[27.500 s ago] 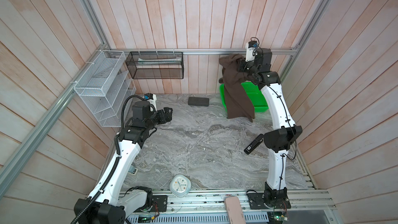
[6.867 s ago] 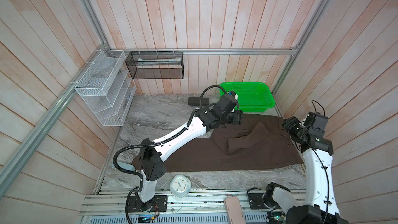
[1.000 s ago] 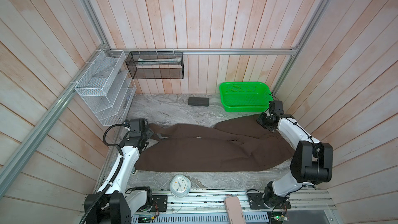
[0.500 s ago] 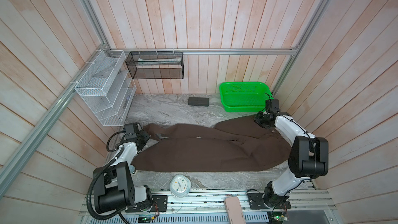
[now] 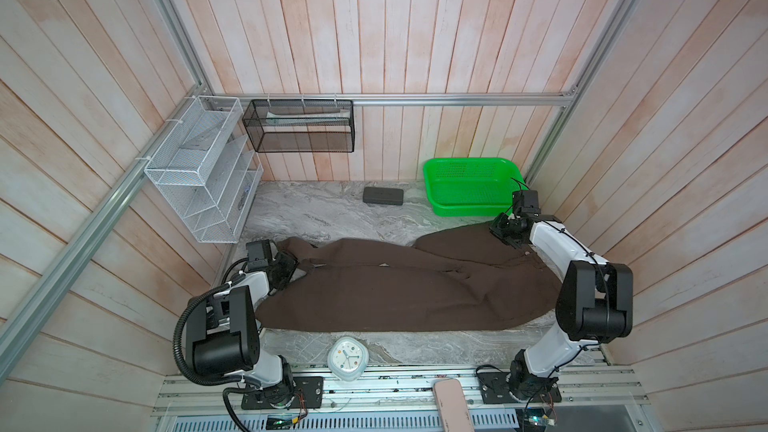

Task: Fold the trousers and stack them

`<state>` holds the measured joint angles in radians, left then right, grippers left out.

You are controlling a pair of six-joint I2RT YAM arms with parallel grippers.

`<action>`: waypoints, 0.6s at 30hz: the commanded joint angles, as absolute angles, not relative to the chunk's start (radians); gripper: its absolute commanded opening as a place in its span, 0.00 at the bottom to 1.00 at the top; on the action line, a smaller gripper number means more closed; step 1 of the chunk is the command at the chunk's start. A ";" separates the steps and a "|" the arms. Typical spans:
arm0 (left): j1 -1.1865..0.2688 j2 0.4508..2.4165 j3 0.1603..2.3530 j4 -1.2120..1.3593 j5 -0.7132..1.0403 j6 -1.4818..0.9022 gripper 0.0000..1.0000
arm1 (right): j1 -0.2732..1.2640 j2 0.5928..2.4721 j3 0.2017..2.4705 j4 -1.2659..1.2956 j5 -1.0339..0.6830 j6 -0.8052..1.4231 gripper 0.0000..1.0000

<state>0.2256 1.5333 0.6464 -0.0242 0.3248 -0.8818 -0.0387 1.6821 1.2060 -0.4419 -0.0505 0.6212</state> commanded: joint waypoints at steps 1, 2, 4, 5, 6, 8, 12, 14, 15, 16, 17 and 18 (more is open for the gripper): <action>0.202 1.580 0.664 0.053 0.364 -0.937 0.61 | -0.035 1.691 1.219 -0.449 -0.052 0.609 0.20; 0.196 1.591 0.669 0.064 0.364 -0.944 0.61 | -0.035 1.691 1.218 -0.446 -0.052 0.608 0.20; 0.181 1.614 0.675 0.087 0.366 -0.958 0.61 | -0.036 1.696 1.217 -0.446 -0.053 0.607 0.20; 0.175 1.620 0.675 0.098 0.367 -0.966 0.60 | -0.036 1.696 1.217 -0.445 -0.055 0.606 0.20; 0.170 1.629 0.674 0.109 0.366 -0.972 0.59 | -0.035 1.698 1.217 -0.446 -0.054 0.605 0.20; 0.164 1.643 0.681 0.116 0.367 -0.978 0.54 | -0.037 1.697 1.215 -0.445 -0.053 0.604 0.20; 0.163 1.639 0.678 0.128 0.358 -0.985 0.34 | -0.037 1.698 1.211 -0.440 -0.054 0.603 0.20; 0.163 1.630 0.683 0.119 0.348 -0.983 0.25 | -0.036 1.698 1.208 -0.439 -0.056 0.603 0.20; 0.163 1.625 0.689 0.112 0.342 -0.981 0.20 | -0.037 1.701 1.206 -0.438 -0.058 0.603 0.20; 0.162 1.621 0.695 0.107 0.336 -0.979 0.16 | -0.037 1.700 1.204 -0.436 -0.057 0.603 0.20; 0.163 1.616 0.699 0.099 0.329 -0.976 0.11 | -0.037 1.700 1.202 -0.434 -0.058 0.603 0.20; 0.165 1.609 0.707 0.093 0.322 -0.973 0.04 | -0.037 1.701 1.201 -0.434 -0.058 0.602 0.20</action>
<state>0.1642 1.6318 0.6754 0.0998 0.3500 -0.9871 -0.0391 1.6852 1.2060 -0.4400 -0.0525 0.6163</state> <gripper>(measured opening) 0.071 0.204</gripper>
